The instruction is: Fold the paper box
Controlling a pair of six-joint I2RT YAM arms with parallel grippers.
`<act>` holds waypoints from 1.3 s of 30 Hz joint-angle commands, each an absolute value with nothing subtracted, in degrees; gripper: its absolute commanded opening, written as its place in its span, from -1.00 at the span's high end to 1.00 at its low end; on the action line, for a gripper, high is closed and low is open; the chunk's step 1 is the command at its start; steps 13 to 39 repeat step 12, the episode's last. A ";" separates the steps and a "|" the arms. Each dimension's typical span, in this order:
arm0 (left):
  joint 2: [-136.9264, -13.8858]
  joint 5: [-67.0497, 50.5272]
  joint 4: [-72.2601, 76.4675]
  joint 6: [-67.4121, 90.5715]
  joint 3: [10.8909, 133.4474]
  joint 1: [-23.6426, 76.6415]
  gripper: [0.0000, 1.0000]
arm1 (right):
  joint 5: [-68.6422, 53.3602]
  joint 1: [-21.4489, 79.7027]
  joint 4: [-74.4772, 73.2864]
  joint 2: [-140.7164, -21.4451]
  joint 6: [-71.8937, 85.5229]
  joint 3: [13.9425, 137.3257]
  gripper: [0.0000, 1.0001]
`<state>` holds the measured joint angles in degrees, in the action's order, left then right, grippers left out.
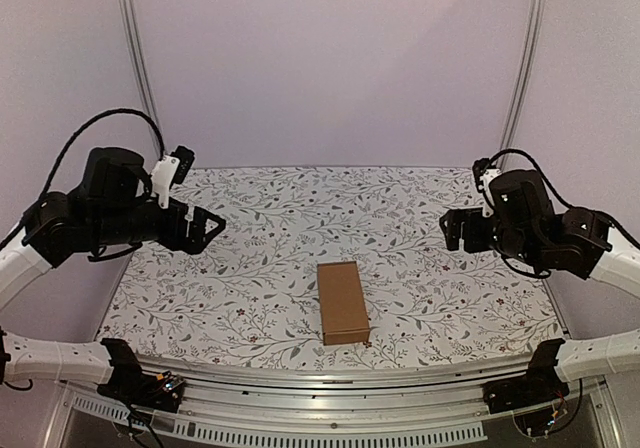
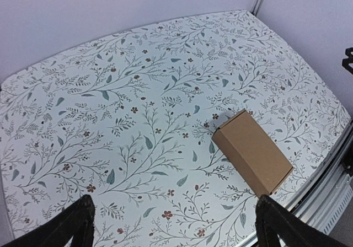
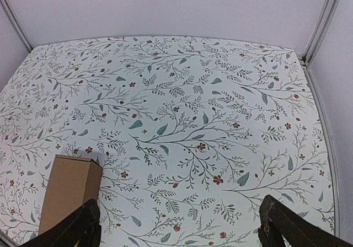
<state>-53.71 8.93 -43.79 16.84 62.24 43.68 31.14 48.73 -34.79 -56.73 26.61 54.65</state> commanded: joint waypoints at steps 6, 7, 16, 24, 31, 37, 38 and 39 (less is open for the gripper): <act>-43.31 8.83 -40.93 12.30 53.83 42.89 -0.99 | 32.79 48.50 -36.31 -47.15 29.50 47.44 -0.97; -42.99 8.48 -40.72 12.38 53.57 42.89 -0.99 | 31.28 48.51 -35.31 -46.34 29.26 46.43 -0.98; -42.48 9.71 -41.66 12.67 53.45 42.89 -0.99 | 33.60 48.49 -32.57 -43.50 28.66 43.45 -0.97; -42.48 9.71 -41.66 12.67 53.45 42.89 -0.99 | 33.60 48.49 -32.57 -43.50 28.66 43.45 -0.97; -42.48 9.71 -41.66 12.67 53.45 42.89 -0.99 | 33.60 48.49 -32.57 -43.50 28.66 43.45 -0.97; -42.48 9.71 -41.66 12.67 53.45 42.89 -0.99 | 33.60 48.49 -32.57 -43.50 28.66 43.45 -0.97; -42.48 9.71 -41.66 12.67 53.45 42.89 -0.99 | 33.60 48.49 -32.57 -43.50 28.66 43.45 -0.97; -42.48 9.71 -41.66 12.67 53.45 42.89 -0.99 | 33.60 48.49 -32.57 -43.50 28.66 43.45 -0.97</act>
